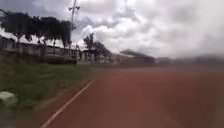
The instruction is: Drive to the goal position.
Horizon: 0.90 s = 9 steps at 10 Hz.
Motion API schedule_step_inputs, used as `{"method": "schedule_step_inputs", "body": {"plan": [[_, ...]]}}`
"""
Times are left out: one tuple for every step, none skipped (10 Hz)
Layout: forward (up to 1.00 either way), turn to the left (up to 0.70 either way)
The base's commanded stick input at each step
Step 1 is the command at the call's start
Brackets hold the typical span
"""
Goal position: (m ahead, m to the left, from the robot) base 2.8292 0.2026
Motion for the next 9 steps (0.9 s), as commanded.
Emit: {"method": "schedule_step_inputs", "body": {"plan": [[1.0, 0.0], [1.0, 0.0], [1.0, 0.0], [1.0, 0.0], [1.0, 0.0], [1.0, 0.0], [1.0, 0.0], [1.0, 0.0], [1.0, 0.0]]}}
